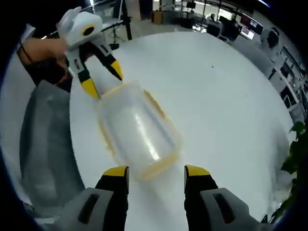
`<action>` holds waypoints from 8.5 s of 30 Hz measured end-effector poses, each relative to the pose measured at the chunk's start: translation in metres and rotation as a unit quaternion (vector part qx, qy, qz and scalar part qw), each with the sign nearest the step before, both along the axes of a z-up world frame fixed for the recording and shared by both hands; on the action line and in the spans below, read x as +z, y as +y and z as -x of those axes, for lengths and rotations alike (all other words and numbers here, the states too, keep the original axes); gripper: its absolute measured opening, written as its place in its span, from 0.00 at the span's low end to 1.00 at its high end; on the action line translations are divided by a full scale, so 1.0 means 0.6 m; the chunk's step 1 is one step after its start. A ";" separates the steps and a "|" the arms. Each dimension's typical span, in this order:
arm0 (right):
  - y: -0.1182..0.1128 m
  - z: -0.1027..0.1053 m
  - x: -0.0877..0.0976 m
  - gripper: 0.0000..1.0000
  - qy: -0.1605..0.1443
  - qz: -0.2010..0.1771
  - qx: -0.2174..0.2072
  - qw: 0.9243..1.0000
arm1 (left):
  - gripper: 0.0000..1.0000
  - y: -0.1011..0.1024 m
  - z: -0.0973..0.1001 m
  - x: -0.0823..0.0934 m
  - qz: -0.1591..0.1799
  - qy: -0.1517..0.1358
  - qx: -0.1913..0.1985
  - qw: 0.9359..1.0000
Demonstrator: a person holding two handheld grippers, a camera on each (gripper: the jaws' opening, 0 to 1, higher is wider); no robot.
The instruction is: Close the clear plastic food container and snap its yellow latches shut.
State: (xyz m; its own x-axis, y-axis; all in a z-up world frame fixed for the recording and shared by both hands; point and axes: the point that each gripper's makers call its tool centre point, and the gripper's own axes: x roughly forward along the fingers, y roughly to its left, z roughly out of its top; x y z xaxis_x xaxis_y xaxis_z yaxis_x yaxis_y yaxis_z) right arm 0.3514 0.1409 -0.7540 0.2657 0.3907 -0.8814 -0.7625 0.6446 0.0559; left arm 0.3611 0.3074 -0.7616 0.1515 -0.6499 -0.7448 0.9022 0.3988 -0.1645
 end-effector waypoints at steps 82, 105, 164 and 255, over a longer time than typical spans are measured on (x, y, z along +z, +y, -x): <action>0.014 -0.009 -0.033 0.26 0.135 -0.100 -0.294 0.941 | 0.25 -0.034 0.001 -0.025 0.033 0.159 0.186 0.969; 0.012 0.003 -0.032 0.27 0.122 -0.098 -0.315 0.936 | 0.27 -0.032 -0.004 -0.018 0.029 0.136 0.155 0.978; -0.015 0.006 -0.003 0.34 0.055 0.068 -0.040 0.995 | 0.31 -0.035 -0.014 0.037 -0.068 -0.035 -0.070 0.995; 0.136 -0.015 -0.006 0.30 0.012 0.044 0.183 0.982 | 0.29 -0.128 0.020 0.023 -0.032 -0.065 -0.190 0.979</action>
State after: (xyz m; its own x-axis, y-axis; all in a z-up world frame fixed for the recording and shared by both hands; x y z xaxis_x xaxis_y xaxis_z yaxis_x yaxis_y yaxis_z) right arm 0.3606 0.2222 -0.7574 0.1007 0.3774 -0.9206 -0.9431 0.3310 0.0326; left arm 0.3492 0.2305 -0.7476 0.0034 -0.6302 -0.7764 0.9991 0.0354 -0.0243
